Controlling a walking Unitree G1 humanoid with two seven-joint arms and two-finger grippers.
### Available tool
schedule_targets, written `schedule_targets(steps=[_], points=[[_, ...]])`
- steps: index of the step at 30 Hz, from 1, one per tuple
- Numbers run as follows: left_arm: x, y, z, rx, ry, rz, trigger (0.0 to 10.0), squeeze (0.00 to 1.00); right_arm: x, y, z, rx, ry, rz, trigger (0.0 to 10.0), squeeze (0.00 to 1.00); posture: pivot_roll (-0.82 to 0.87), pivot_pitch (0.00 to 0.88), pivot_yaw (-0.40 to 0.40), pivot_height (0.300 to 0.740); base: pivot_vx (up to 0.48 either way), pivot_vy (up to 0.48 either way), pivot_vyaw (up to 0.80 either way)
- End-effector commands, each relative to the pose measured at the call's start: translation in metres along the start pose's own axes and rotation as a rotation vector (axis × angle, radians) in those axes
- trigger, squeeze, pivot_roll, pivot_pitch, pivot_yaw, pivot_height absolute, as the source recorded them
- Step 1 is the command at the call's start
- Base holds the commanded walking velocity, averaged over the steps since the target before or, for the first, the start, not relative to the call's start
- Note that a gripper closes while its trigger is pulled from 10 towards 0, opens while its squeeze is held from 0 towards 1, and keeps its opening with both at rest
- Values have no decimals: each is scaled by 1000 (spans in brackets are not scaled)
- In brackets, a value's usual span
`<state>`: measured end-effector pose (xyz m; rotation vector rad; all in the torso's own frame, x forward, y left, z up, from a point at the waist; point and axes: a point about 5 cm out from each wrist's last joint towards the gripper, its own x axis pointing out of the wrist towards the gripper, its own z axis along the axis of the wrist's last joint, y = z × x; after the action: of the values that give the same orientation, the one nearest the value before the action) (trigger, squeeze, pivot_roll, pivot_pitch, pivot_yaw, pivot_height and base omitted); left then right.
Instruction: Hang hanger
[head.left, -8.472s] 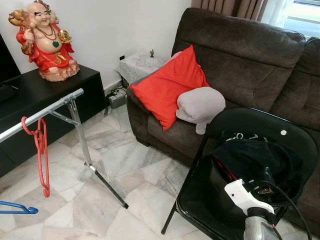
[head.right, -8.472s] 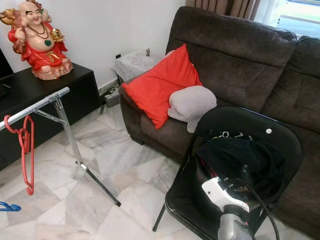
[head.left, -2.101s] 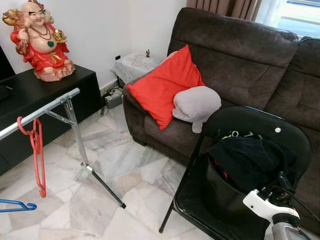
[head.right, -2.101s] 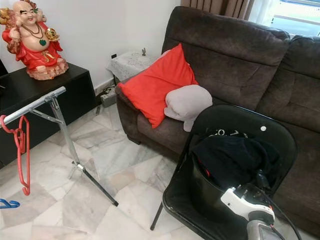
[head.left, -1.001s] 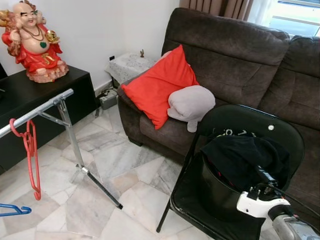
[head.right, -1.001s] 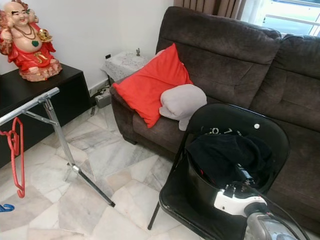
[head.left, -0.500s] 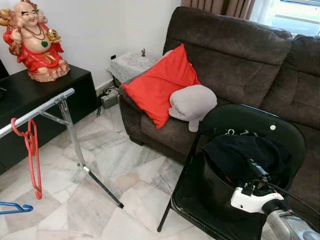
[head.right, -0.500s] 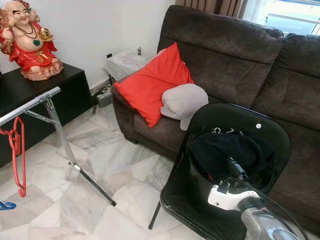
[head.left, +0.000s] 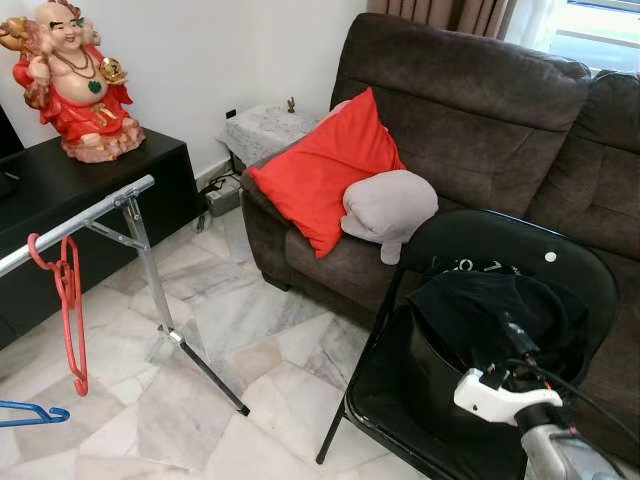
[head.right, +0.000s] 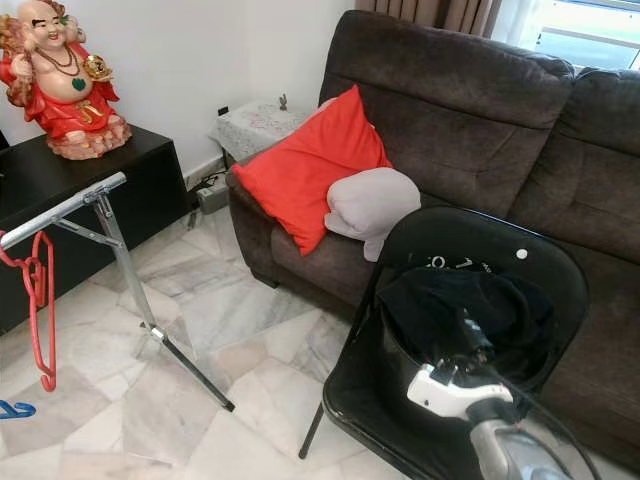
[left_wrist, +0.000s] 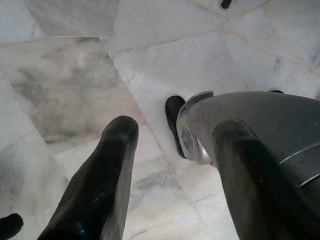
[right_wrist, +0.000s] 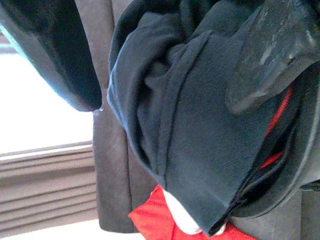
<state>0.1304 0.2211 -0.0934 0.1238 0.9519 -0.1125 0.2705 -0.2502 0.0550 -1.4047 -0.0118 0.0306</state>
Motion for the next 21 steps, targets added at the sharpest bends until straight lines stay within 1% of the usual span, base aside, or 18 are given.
schedule_targets(steps=[1,6,11,13,14,21], points=[[0,-4,-3,13,11,-14,10000,0,0,-2,2,26,10,-12,10000,0,94,30,-6,740,0,0,0],[2,-9,0,16,0,-20,10000,0,-6,0,8,44,5,-12,10000,0,88,35,-7,740,0,0,0],[2,-11,1,19,-10,-28,10000,0,-11,7,21,106,-73,43,10000,0,86,39,-7,740,0,0,0],[2,-10,1,19,-13,-30,10000,0,-9,8,24,116,-88,57,10000,0,86,43,-7,740,0,0,0],[1,-10,0,18,-14,-29,10000,0,-7,8,26,103,-93,69,10000,0,86,44,-8,740,0,0,0],[1,-8,0,15,-16,-26,10000,0,2,7,28,117,-78,77,10000,0,87,47,-7,740,0,0,0]])
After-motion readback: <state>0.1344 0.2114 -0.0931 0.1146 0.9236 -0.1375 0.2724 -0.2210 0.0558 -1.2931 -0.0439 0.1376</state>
